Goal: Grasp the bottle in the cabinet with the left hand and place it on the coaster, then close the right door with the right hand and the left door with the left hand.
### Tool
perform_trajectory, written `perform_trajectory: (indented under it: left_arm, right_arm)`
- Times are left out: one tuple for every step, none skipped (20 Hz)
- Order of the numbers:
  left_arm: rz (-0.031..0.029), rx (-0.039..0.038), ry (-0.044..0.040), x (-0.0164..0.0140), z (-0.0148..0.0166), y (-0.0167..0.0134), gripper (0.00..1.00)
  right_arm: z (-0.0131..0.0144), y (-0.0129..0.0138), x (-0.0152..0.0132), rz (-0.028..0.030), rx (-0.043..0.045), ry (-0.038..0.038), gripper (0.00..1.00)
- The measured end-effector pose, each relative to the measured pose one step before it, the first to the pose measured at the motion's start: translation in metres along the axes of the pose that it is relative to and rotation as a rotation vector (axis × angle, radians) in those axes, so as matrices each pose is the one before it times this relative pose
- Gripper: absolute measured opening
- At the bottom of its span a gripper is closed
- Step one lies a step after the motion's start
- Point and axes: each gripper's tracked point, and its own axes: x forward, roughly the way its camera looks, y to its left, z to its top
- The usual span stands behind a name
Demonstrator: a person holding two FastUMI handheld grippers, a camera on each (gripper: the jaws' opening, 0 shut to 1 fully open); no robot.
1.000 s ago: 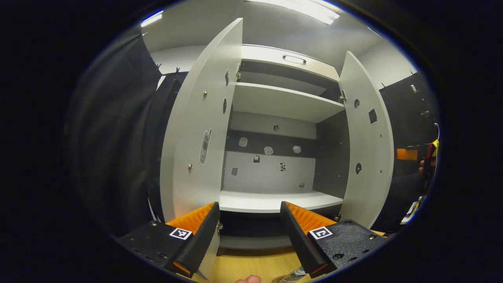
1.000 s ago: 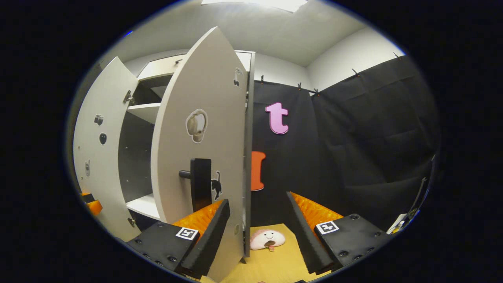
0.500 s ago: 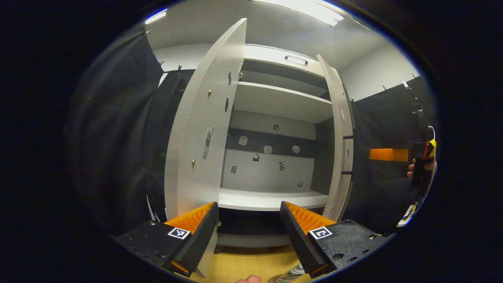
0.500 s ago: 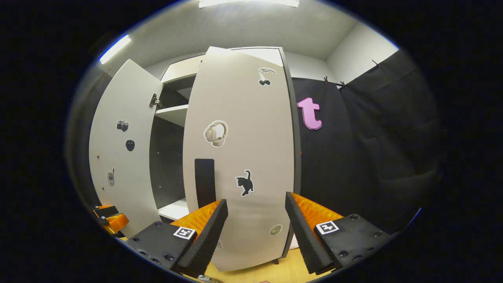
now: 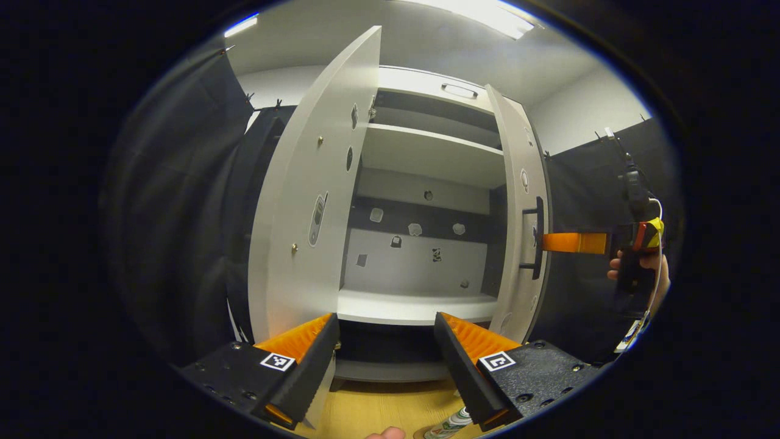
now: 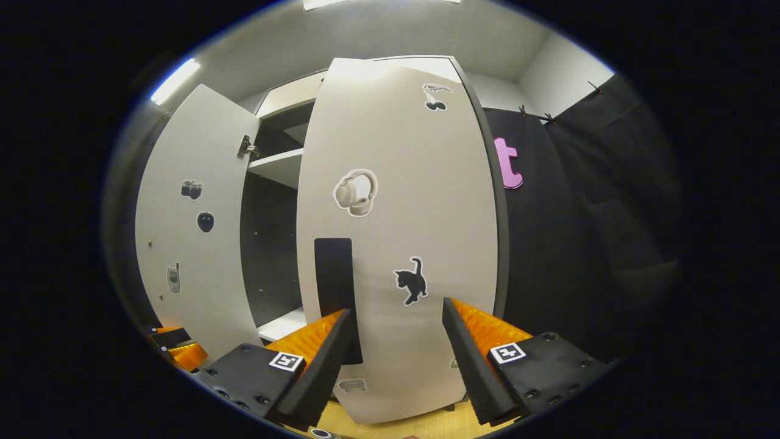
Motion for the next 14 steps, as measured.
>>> perform_trajectory:
  left_arm:
    - [-0.00032,-0.00056,0.00293,0.00025,-0.00057,-0.00105,0.95]
    - [-0.0012,-0.00109,0.00209,0.00055,-0.0012,-0.00046,0.95]
    - [-0.00165,-0.00022,0.00278,0.00206,-0.00093,0.00071,0.95]
    - [-0.00062,0.00032,0.00209,0.00137,-0.00093,0.00061,0.95]
    - [-0.00022,0.00042,0.00024,0.00157,-0.0007,-0.00046,0.95]
    - [-0.00072,0.00025,0.00084,0.001,-0.00074,-0.00027,0.95]
    - [-0.00157,-0.00052,0.00184,0.00079,-0.00123,0.00026,0.95]
    - [-0.00262,-0.00153,0.00253,0.00102,-0.00101,0.00011,0.95]
    - [-0.00214,-0.00271,0.003,0.00241,-0.00024,-0.00036,0.95]
    - [-0.00035,-0.00381,0.00317,0.00118,-0.00109,-0.0007,0.95]
    - [0.0,-0.00444,0.0049,0.00027,-0.0018,0.00006,0.94]
    - [-0.00149,-0.00573,0.00529,0.00062,-0.00136,-0.00064,0.95]
    - [-0.00444,-0.00611,0.00386,0.00092,-0.00126,-0.0015,0.95]
    - [-0.00437,-0.00499,0.00122,-0.00012,-0.00042,-0.00159,0.95]
  right_arm:
    - [-0.00011,0.00127,0.00265,0.0029,0.00231,0.00376,0.96]
    - [-0.00079,0.00087,0.0031,0.00186,0.00084,0.00352,0.88]
    - [-0.00075,0.0019,0.00401,0.00128,0.00036,0.00547,0.87]
    - [-0.00114,0.00174,0.00393,0.00058,0.00148,0.00657,0.87]
    - [-0.00091,0.00271,0.0046,0.00031,0.00057,0.00578,0.87]
    - [0.00024,0.00159,0.00432,-0.0006,0.00016,0.00013,0.87]
    - [-0.00109,0.00213,0.00605,-0.00038,-0.00141,-0.00154,0.87]
    - [-0.00089,0.00192,0.00672,-0.00122,-0.00026,-0.0022,0.87]
    - [0.00069,0.00439,0.00787,-0.00226,0.0011,-0.00303,0.87]
    - [-0.00033,0.0026,0.00343,-0.00225,0.00012,0.00069,0.87]
    - [-0.00066,0.00118,0.00082,-0.00248,0.00296,-0.00258,0.87]
    - [-0.00054,0.00059,0.0022,-0.00175,0.00524,0.00075,0.87]
    - [-0.00062,0.00025,0.00127,0.00033,0.00723,0.00082,0.87]
    - [-0.00084,0.00096,0.00142,-0.00034,0.01012,0.00245,0.87]
